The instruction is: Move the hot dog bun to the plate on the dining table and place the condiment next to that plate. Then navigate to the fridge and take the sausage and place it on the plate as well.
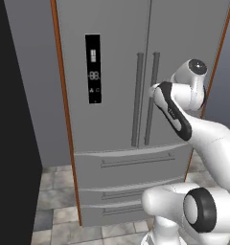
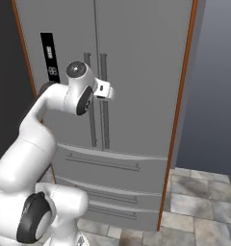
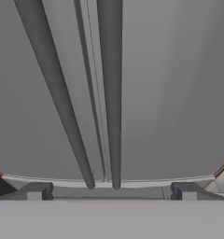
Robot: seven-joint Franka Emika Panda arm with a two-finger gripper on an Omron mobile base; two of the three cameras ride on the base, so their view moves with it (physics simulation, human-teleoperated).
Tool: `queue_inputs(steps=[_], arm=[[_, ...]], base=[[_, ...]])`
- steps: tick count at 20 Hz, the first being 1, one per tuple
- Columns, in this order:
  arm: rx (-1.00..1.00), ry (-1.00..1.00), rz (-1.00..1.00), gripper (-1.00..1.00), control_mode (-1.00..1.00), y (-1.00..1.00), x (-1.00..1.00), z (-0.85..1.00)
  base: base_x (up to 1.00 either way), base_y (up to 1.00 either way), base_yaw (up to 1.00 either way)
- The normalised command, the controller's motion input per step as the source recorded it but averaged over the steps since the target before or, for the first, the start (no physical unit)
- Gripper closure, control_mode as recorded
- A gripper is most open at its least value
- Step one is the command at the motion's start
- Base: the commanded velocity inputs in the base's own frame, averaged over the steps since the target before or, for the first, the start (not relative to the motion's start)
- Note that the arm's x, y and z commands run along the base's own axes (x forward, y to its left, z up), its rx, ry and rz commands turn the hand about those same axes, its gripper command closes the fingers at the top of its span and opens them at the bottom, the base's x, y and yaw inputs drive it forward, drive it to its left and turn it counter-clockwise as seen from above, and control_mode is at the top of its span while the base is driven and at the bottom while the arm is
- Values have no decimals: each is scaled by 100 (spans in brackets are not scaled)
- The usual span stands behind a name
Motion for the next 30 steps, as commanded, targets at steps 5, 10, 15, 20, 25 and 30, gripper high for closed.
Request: queue_inputs(steps=[5, 10, 15, 20, 25, 30], arm=[[-1, 0, 0, -100, -100, 0, 45, -16], [-1, 0, 0, -100, -100, 0, 46, -18], [0, 0, 0, -100, -100, 0, 47, -20], [0, 0, 0, -100, -100, 0, 48, -23], [0, 0, 0, -100, -100, 0, 42, -18], [0, 0, 0, -100, -100, 0, 41, -17]], base=[[0, 0, 0], [0, 0, 0], [0, 0, 0], [0, 0, 0], [0, 0, 0], [0, 0, 0]])
